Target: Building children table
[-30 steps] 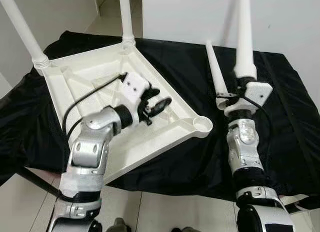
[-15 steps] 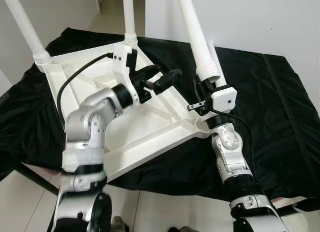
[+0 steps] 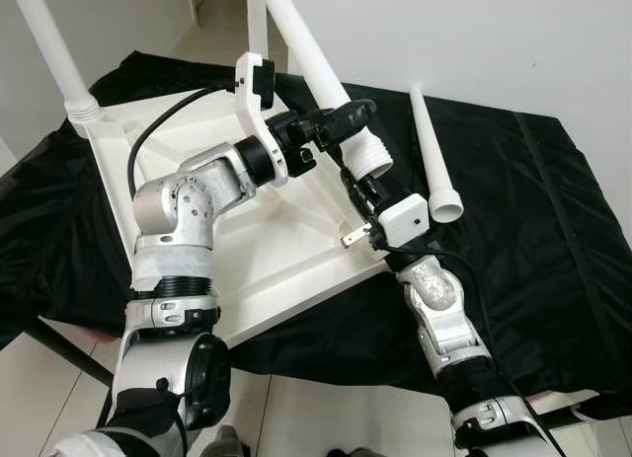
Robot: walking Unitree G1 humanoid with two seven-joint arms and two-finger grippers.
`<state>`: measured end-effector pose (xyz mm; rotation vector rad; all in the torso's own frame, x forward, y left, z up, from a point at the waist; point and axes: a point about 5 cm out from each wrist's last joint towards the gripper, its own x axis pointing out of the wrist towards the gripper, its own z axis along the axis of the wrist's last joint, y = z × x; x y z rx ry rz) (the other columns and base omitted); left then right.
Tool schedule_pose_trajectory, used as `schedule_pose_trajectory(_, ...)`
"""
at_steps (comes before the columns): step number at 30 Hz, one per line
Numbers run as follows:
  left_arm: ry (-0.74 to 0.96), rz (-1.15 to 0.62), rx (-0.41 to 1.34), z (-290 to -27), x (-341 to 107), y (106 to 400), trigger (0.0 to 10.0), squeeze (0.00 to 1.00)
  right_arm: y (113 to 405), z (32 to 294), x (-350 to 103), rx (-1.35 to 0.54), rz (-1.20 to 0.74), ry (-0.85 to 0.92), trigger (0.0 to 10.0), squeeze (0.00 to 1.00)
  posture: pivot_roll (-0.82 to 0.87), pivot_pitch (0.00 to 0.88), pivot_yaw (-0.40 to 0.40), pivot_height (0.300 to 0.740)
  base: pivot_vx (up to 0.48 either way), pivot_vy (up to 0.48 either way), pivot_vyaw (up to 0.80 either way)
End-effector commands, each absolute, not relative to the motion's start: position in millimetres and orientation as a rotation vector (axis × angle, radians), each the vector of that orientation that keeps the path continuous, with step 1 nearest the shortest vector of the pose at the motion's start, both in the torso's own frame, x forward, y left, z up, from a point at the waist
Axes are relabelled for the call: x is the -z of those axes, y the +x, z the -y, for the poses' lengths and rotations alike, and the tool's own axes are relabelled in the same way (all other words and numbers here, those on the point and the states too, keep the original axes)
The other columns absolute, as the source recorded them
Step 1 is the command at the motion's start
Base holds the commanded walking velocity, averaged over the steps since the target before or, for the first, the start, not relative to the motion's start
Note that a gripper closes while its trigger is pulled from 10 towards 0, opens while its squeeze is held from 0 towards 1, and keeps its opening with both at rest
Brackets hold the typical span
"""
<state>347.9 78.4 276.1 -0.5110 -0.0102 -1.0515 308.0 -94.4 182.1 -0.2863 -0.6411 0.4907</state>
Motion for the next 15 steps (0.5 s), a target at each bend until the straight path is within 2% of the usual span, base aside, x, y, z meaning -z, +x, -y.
schedule_pose_trajectory(1, -0.464, -0.077, 0.990, -75, -264, 354, 10.0, 0.00, 303, 88, -195, -0.516, 0.720, -0.298, 10.0, 0.00, 0.12, 0.027, -0.066, 0.740, 0.000, 0.000, 0.00)
schedule_pose_trajectory(6, -0.456, -0.109, 0.926, -80, -259, 359, 10.0, 0.00, 305, 88, -193, -0.495, 0.696, -0.284, 10.0, 0.00, 0.12, 0.030, -0.060, 0.740, 0.000, 0.000, 0.00)
schedule_pose_trajectory(8, -0.481, -0.097, 0.901, -86, -267, 360, 10.0, 0.00, 313, 93, -183, -0.453, 0.615, -0.261, 10.0, 0.00, 0.11, 0.033, -0.055, 0.740, 0.000, 0.000, 0.00)
schedule_pose_trajectory(15, -0.490, -0.071, 0.895, -92, -276, 356, 10.0, 0.00, 319, 100, -175, -0.378, 0.550, -0.214, 10.0, 0.00, 0.12, 0.039, -0.054, 0.740, 0.000, 0.000, 0.00)
